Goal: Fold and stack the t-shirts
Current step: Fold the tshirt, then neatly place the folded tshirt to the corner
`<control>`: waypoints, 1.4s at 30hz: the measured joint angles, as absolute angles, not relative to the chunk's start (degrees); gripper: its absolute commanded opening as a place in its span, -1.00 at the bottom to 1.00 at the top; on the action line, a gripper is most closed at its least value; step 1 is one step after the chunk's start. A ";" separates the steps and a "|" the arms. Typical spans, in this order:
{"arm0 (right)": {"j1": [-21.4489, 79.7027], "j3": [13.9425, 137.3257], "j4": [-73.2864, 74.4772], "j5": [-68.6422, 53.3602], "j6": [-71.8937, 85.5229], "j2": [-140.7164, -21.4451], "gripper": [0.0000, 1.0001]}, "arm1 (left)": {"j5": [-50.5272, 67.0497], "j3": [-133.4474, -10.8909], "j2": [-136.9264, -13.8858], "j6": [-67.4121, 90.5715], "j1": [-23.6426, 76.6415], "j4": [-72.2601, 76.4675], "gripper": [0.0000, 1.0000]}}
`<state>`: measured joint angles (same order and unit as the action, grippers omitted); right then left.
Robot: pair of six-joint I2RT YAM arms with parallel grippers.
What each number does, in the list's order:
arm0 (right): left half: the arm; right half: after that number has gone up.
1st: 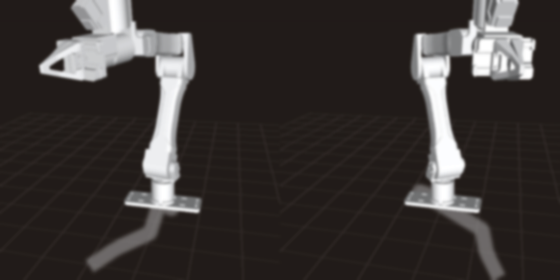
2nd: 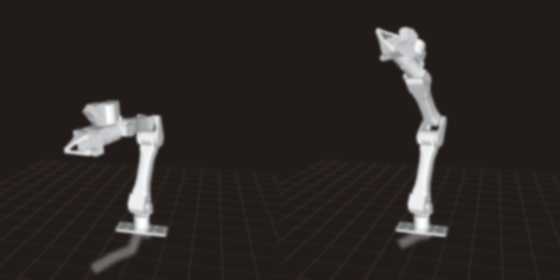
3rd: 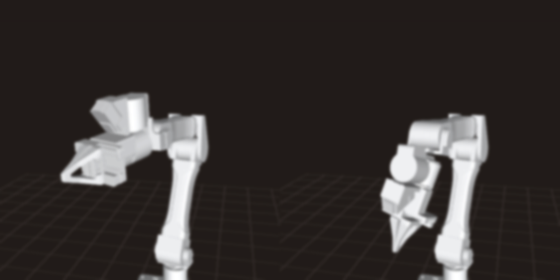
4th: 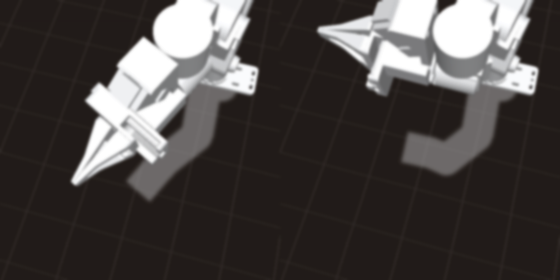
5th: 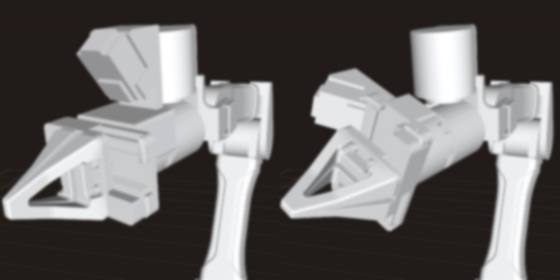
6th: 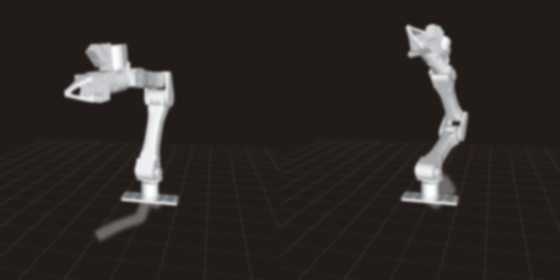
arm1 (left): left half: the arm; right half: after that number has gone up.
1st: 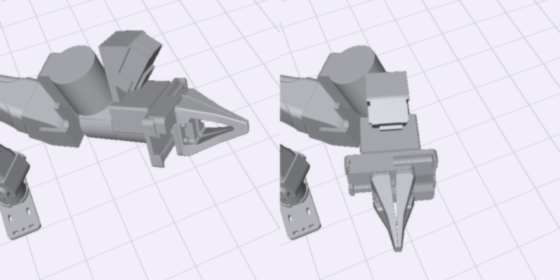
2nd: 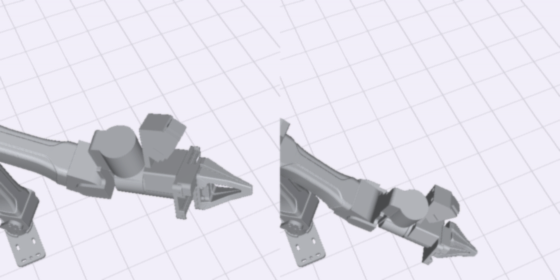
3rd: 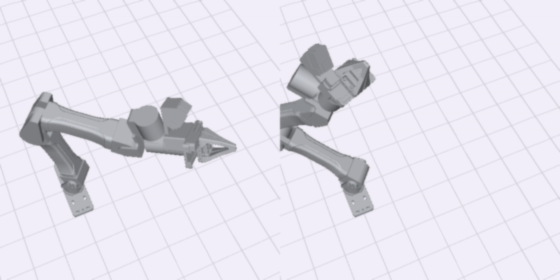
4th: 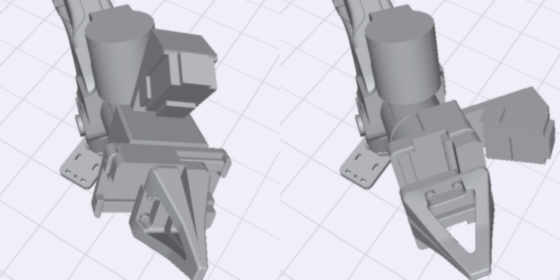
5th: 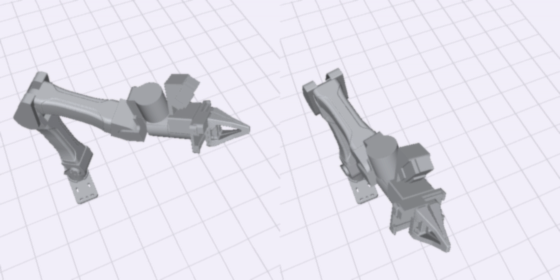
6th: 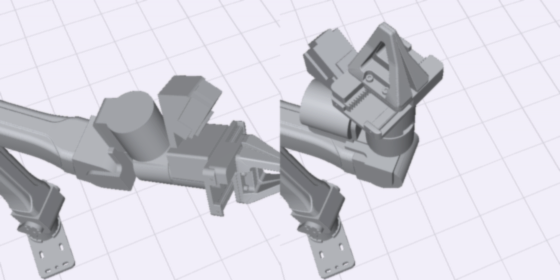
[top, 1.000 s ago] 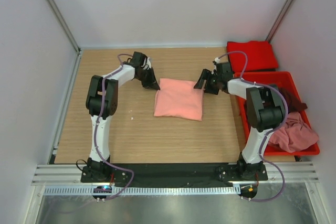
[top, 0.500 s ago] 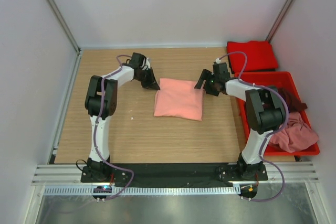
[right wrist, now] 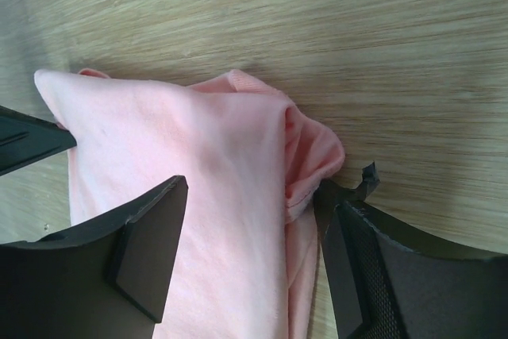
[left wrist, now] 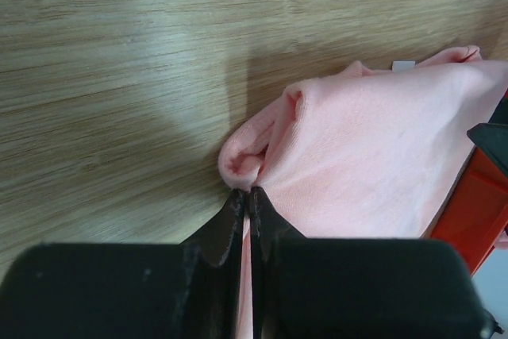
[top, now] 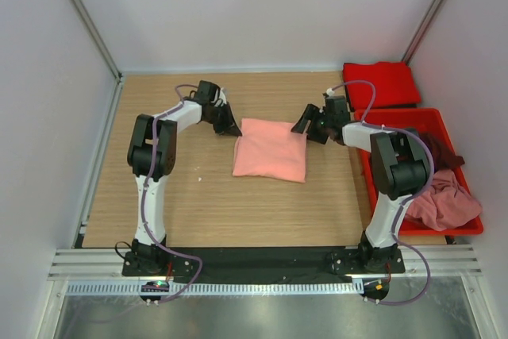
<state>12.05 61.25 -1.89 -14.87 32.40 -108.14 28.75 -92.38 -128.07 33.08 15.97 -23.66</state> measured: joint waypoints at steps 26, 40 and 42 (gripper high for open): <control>8.08 54.92 -11.64 -27.53 35.03 -108.05 0.35 | 28.93 -87.59 -126.17 35.75 15.62 -18.11 -0.97; 10.15 53.34 -1.04 -17.54 37.69 -101.91 0.46 | 28.49 -85.03 -124.97 36.12 15.62 -15.09 -0.99; 10.48 53.39 -2.59 -17.82 38.33 -102.59 0.46 | 28.49 -84.90 -124.95 36.27 15.62 -14.90 -0.98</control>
